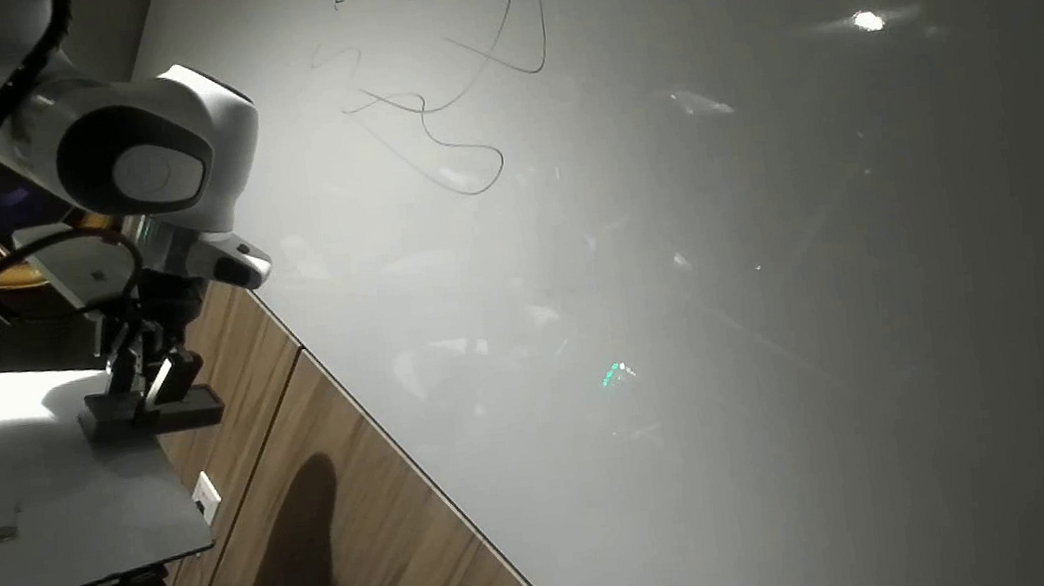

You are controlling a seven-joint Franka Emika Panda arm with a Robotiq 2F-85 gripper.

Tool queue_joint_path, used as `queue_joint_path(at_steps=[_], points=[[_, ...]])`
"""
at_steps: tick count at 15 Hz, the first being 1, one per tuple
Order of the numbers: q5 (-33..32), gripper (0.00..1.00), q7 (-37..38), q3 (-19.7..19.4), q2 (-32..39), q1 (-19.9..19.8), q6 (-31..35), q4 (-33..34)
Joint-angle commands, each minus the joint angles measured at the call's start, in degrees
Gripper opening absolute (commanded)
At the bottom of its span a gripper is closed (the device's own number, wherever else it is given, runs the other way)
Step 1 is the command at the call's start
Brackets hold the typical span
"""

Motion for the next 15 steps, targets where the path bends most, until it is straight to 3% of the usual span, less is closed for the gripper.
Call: queue_joint_path(at_steps=[1, 6, 15], points=[[-4.2, 0.30, 4.3, 1.5, -6.9, 1.4, -4.8, 1.5], [-7.3, 0.30, 6.2, 6.1, -11.1, 1.6, -12.4, 11.5], [-7.5, 0.30, 5.5, 12.0, -13.9, 2.4, -17.3, 31.8]])
